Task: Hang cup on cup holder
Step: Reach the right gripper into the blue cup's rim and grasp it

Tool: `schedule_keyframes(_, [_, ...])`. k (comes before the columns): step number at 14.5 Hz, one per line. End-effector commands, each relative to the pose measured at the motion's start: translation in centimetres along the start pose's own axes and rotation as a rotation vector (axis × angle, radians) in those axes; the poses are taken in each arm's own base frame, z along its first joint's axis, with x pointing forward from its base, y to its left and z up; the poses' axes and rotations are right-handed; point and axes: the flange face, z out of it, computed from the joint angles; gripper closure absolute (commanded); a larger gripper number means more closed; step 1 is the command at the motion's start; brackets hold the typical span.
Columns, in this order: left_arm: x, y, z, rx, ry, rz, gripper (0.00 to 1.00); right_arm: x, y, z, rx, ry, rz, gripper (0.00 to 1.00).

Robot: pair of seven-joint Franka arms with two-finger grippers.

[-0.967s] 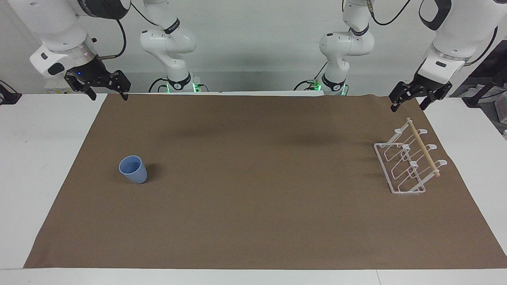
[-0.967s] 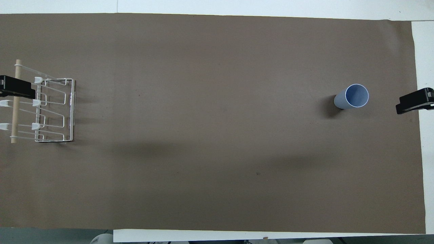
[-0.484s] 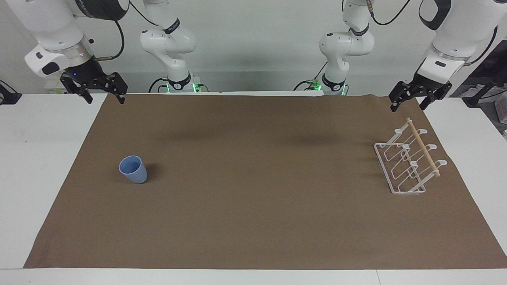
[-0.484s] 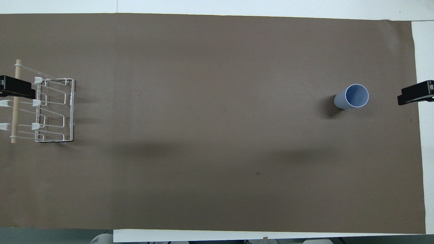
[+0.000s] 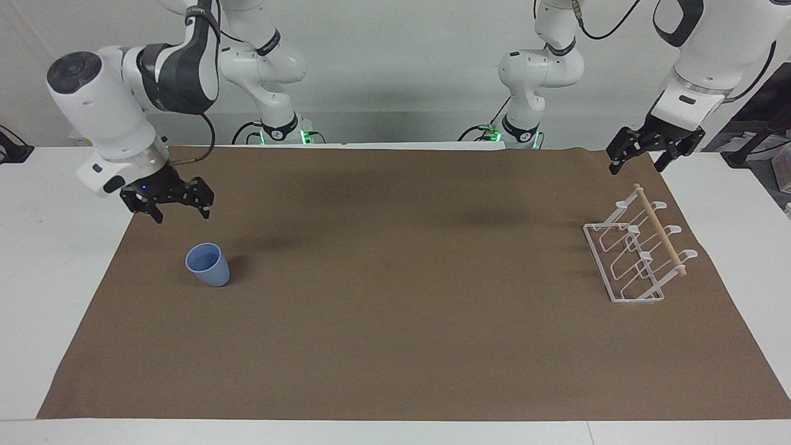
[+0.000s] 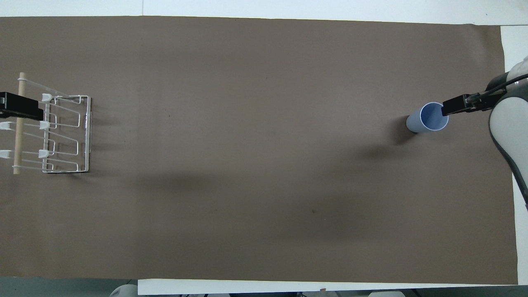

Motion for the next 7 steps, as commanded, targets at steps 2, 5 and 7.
schedule_keyframes(2, [-0.5,-0.3,-0.5,0.003,-0.005,0.0,0.0,0.8,3.3,3.8,0.044,0.019,-0.1,0.0])
schedule_keyframes(5, [-0.5,-0.2,-0.5,0.003,-0.005,0.003,0.0,-0.5,4.2,7.5,0.035,0.035,-0.108,0.01])
schedule_keyframes(7, [-0.5,-0.2,-0.4,0.003,-0.007,0.001,0.0,-1.1,4.2,8.8,0.043,0.016,-0.111,0.01])
